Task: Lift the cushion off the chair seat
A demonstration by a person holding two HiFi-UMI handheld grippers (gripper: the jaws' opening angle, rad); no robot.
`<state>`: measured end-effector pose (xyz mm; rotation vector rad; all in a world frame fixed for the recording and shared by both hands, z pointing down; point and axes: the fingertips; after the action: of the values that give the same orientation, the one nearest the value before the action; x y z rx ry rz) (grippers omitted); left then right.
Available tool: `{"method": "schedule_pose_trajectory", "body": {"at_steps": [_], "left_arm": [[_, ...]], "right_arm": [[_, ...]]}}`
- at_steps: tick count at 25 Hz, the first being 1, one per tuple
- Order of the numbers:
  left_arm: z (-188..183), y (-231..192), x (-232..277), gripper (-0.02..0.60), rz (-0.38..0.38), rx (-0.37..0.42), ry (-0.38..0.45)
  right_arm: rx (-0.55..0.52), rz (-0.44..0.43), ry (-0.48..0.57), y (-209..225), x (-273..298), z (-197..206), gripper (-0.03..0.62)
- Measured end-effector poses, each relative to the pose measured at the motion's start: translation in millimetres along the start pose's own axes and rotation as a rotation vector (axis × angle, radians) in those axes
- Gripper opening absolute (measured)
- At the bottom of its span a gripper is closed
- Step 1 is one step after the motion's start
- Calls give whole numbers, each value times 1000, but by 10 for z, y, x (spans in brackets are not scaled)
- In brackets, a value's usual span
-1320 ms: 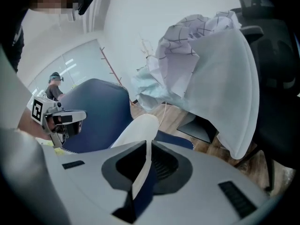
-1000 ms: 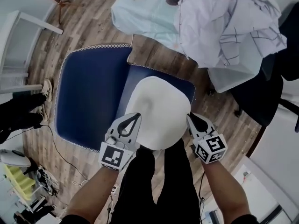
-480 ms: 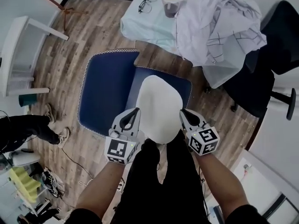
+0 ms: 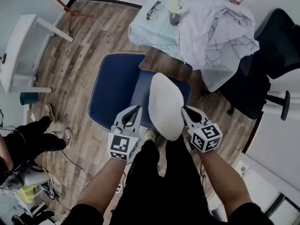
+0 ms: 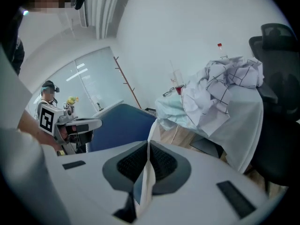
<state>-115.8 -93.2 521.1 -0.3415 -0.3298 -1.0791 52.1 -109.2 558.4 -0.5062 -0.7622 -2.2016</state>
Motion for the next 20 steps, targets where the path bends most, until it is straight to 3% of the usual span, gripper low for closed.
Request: {"method": "schedule_pose_trajectory", "body": {"at_steps": [20], "left_arm": [[-711, 24, -415, 3, -44, -11, 128]], "right_arm": [[-92, -42, 61, -334, -530, -725, 21]]}}
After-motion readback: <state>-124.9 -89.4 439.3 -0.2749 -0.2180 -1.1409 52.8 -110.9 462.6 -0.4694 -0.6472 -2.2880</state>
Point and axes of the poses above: the fingertips, and each gripper's own axes: x forward along the fingers, y to its right, z out of its underside, and after that the axes turned 1 degree about x, right-handed
